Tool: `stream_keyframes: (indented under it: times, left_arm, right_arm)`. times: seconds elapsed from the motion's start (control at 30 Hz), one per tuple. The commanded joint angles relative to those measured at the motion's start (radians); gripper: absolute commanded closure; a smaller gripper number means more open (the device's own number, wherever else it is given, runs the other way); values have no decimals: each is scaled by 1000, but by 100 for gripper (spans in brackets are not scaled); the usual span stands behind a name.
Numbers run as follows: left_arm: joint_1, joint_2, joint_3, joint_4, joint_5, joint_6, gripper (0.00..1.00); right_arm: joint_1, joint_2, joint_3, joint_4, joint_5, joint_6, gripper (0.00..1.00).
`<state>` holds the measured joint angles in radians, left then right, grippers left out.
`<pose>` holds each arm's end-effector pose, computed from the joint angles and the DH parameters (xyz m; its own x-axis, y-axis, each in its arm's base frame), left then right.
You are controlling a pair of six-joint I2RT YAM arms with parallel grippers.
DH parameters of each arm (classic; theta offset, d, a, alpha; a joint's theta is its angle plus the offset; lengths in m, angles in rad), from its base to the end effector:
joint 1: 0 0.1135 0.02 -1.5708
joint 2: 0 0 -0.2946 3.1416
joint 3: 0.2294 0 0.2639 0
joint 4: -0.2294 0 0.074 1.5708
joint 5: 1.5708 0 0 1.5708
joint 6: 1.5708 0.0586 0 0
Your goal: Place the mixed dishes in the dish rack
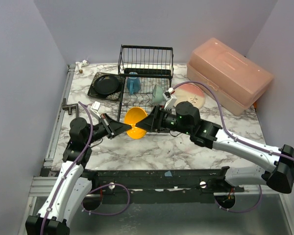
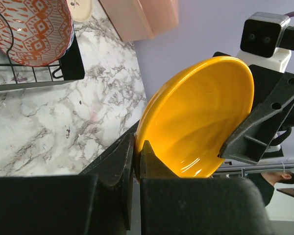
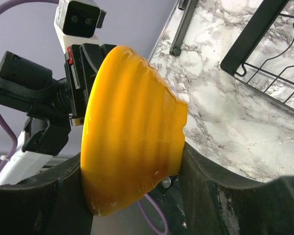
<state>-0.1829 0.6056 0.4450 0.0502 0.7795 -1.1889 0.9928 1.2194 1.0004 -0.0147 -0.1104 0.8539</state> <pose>0.1459 -0.0689 0.2866 -0.7979 -0.5236 -0.2986 0.2037 0.2319 -0.9512 0.1646 0.2641 0.3622 -0.7548 0.2143 -0.6199 -0.4901 0.4440 0.7501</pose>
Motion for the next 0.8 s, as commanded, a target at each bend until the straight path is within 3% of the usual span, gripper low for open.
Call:
stream_keyframes:
  times: [0.0,0.13,0.23,0.27,0.3,0.43,0.5,0.6,0.77]
  left_arm:
    - [7,-11,30,-19,7,39,100]
    - [7,-9,39,-47,0,59,100]
    - [7,-18,80,-171,-48,130,100]
    - [7,-26,97,-213,-70,155,100]
    - [7,-32,111,-257,-94,187,93]
    - [7,-59,164,-371,-164,285,50]
    - [7,-66,196,-430,-203,339,39]
    - [7,-71,261,-544,-286,446,25]
    - [7,-98,370,-720,-475,630,15]
  right_arm:
    - [-3,1,-37,111,-59,53,46]
    - [-2,19,-36,151,-78,69,79]
    - [-2,29,-27,155,-81,70,99]
    - [-3,30,-28,157,-82,70,100]
    - [-2,31,-26,157,-81,71,100]
    - [-3,41,-23,163,-72,85,100]
    - [-2,48,-18,162,-60,87,99]
    - [-2,58,-4,150,-21,72,100]
    - [-4,106,96,-17,152,-6,99]
